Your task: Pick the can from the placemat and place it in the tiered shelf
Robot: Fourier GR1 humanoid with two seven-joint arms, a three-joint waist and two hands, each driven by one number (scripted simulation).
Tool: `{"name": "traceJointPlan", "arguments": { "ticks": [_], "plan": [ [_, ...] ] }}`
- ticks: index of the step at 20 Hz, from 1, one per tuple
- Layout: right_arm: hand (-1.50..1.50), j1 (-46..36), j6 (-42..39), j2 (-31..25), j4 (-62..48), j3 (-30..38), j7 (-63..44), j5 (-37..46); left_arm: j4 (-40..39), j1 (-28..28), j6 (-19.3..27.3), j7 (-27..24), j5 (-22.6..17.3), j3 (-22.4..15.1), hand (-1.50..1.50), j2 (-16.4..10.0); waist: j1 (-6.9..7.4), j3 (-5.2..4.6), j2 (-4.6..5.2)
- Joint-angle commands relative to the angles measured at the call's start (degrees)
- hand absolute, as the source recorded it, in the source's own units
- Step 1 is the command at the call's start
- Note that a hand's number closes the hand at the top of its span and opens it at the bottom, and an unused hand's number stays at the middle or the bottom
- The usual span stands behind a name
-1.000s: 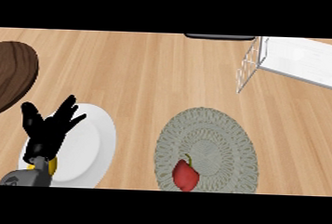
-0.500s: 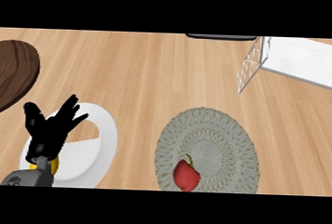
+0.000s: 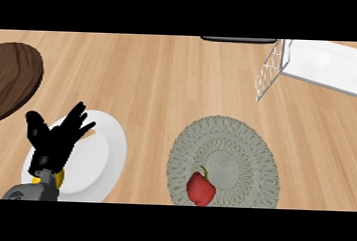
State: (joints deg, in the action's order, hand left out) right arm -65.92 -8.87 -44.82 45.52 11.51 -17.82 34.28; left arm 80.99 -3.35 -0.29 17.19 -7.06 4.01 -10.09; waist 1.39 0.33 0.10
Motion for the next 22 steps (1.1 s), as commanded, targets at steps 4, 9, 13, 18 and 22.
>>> {"name": "traceJointPlan", "arguments": {
  "ticks": [4, 9, 13, 18, 22],
  "plan": [
    [1.50, -1.7, 2.3, -1.6, -10.2, 1.3, 9.9, 1.2, -1.5, -0.3, -0.5, 1.8, -0.1, -0.6, 0.00, 0.9, 0.21, -0.30, 0.48],
    [1.50, -3.6, -3.0, -2.9, -5.8, -2.8, 6.1, 4.3, -2.9, 0.5, -0.4, 0.8, 0.6, 1.0, 0.00, -0.5, -0.73, -0.37, 0.02],
    [-1.50, -2.8, 4.8, -0.9, -8.5, 6.6, 3.3, -2.2, -0.4, 3.7, -1.2, 0.5, 0.3, -0.3, 0.00, 0.6, -0.46, -0.30, 0.00],
    [-1.50, -4.0, 10.0, 2.6, -9.3, 10.6, 2.0, -5.8, -3.4, -0.2, -1.1, 1.1, 0.0, 1.7, 0.00, -0.7, -0.78, -0.33, 0.11],
    [-1.50, -7.6, 8.7, 0.0, -11.0, 15.3, 0.6, -10.2, -0.1, 1.9, -2.3, 1.5, -0.9, 1.4, 0.00, -0.8, -0.22, -0.32, 0.06]
  ]
}}
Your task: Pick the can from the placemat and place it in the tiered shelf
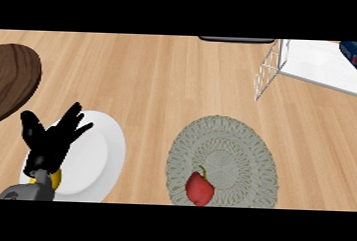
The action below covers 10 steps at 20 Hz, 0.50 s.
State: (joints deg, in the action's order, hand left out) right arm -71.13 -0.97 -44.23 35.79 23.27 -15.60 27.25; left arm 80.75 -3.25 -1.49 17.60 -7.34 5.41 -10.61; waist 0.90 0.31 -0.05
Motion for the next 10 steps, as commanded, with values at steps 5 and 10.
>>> {"name": "traceJointPlan", "arguments": {
  "ticks": [5, 10],
  "plan": [
    [-1.50, -4.1, 4.1, -1.4, -2.0, 8.5, -2.0, -7.6, -3.7, 0.1, -0.5, -0.5, 0.6, 0.0, 0.00, 0.2, -0.08, -0.33, 0.34],
    [-1.50, -0.4, 9.0, -6.3, -0.9, 9.3, 0.1, -6.3, -1.1, 4.6, -1.0, -2.5, 0.9, -0.5, 0.00, 0.8, -0.13, -0.31, 0.22]
  ]
}}
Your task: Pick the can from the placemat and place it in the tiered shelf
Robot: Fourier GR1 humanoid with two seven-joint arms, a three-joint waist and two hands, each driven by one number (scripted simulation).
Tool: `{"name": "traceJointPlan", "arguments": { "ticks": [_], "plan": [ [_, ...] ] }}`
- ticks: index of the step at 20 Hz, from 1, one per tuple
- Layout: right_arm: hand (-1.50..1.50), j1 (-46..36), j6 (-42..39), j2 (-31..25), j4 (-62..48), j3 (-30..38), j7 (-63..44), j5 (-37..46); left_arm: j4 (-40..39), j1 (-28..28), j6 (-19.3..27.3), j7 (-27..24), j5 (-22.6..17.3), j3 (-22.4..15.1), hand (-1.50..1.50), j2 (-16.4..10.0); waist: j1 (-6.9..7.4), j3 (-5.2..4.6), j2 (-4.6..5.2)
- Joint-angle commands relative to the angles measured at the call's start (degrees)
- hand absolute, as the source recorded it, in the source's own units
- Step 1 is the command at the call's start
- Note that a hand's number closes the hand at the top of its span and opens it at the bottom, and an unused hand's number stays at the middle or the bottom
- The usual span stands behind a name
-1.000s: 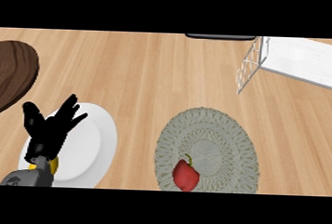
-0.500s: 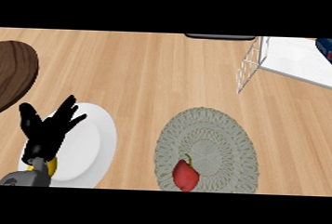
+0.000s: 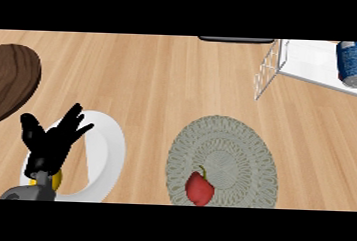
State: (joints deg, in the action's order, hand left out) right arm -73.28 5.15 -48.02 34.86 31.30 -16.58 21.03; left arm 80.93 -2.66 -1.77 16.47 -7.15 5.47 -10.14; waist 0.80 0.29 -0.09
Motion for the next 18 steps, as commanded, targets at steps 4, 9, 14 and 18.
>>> {"name": "traceJointPlan", "arguments": {
  "ticks": [4, 9, 14, 18],
  "plan": [
    [-1.50, 1.1, 6.0, -8.4, -1.3, 2.6, -2.3, 1.1, -2.2, 2.4, 0.0, -0.6, 0.5, 0.0, 0.00, 0.6, -0.18, -0.31, 0.37],
    [-1.50, 5.0, 6.8, -13.6, -2.1, 8.2, -2.6, -2.9, -2.2, -0.5, 1.8, 1.5, 0.9, -0.1, 0.00, 1.5, -0.87, -0.27, 0.23],
    [-1.50, 11.3, -3.0, -20.5, -5.7, 14.0, 1.4, -9.1, -3.5, -0.7, 0.0, 1.6, 0.5, 1.0, 0.00, -0.4, -1.11, -0.23, 0.29],
    [-1.50, 15.1, -9.1, -24.0, -6.8, 15.7, 3.4, -12.0, -1.9, 1.5, 0.3, 0.6, 0.4, 0.1, 0.00, 1.6, -0.89, -0.24, 0.17]
  ]
}}
